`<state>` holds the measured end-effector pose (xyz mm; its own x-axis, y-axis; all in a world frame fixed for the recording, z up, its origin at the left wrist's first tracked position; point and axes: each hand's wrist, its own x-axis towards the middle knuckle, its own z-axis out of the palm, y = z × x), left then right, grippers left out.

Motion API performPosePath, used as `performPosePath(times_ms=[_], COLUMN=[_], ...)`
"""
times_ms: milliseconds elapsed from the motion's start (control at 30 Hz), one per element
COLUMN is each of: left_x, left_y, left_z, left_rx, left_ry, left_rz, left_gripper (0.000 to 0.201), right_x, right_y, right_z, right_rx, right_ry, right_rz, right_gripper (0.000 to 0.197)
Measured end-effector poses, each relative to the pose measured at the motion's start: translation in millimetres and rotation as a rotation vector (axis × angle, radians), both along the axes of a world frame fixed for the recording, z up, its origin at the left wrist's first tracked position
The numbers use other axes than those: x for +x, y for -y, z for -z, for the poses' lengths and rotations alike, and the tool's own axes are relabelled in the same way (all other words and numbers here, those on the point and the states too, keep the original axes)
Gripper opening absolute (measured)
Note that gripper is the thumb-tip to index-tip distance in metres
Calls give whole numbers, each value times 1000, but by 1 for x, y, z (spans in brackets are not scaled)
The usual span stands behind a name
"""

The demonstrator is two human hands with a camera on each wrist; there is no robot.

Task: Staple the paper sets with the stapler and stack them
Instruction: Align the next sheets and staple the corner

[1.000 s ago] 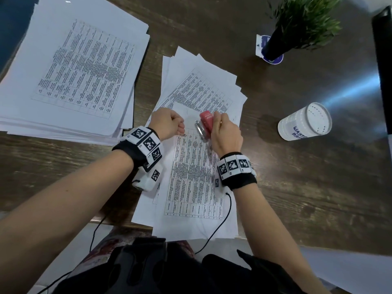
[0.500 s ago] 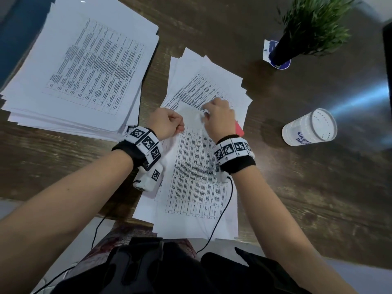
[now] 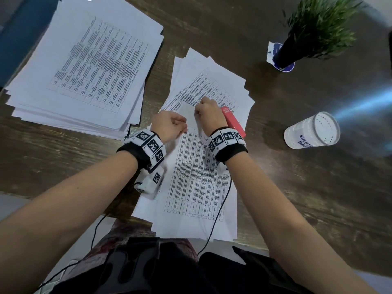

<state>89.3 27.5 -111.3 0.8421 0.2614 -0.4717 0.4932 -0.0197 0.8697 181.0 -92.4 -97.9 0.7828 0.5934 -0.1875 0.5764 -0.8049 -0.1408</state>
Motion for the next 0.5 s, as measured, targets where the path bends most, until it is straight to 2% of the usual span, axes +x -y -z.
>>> performPosePath(times_ms=[67,167,233,300,400,500], left_x=[0,0,0,0,0,-1], left_y=[0,1,1,1,2,3], left_z=[2,0,0,1,1,1], left_rx=[7,-6,-9,5,30,44], left_ry=[-2,-24,-26,-20,-5,1], left_rz=[-4,-11,-17,-13,-17,-40], left_gripper=[17,16,15,15,16,14], right_x=[-4,-4,-3,-3,-1,2], right_y=[-1,-5,-8,-12,-16,-11], right_z=[0,-3,-4,-4,-2,-2], right_rx=[6,-2,-3,-2,18,206], right_ry=[6,10,-1,-19,-94,-187], right_rz=[4,-18,-11,30,160,381], right_gripper=[16,6,15,14,11,19])
